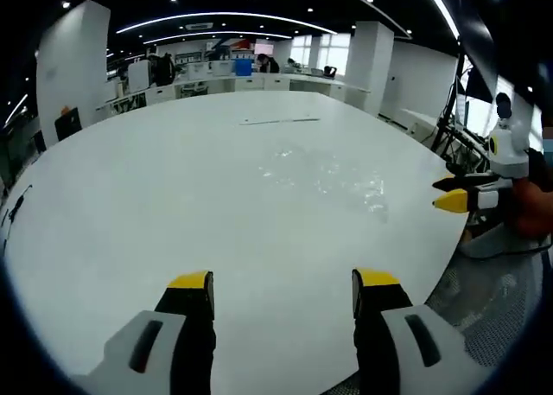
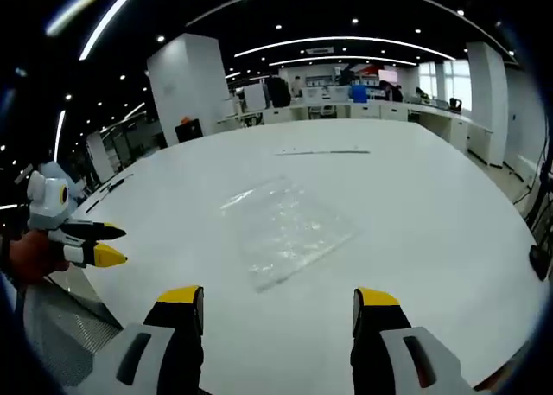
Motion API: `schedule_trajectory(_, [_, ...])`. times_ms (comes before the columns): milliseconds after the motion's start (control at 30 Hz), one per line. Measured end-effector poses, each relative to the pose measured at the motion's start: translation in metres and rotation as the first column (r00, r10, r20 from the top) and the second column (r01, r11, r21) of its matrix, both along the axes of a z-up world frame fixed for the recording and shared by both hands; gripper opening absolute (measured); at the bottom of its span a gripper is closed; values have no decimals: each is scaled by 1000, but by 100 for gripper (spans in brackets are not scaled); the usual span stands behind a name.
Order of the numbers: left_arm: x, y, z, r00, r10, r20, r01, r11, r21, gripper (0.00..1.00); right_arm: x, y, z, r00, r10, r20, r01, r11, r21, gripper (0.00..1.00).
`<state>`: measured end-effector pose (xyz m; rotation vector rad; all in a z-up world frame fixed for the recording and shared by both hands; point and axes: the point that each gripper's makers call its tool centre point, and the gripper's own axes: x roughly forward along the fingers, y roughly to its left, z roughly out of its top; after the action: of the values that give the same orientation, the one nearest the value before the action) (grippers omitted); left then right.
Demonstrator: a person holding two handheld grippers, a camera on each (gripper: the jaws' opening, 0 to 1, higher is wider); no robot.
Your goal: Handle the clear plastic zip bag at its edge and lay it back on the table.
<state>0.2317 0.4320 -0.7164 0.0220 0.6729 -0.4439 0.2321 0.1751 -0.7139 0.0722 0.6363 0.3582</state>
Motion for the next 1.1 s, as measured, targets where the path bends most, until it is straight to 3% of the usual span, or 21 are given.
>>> schedule_trajectory(1100, [0,2,3,1000,16,7,-16,1000,-3,63,0,3,1,1000,7,2,-8,1000,8,69])
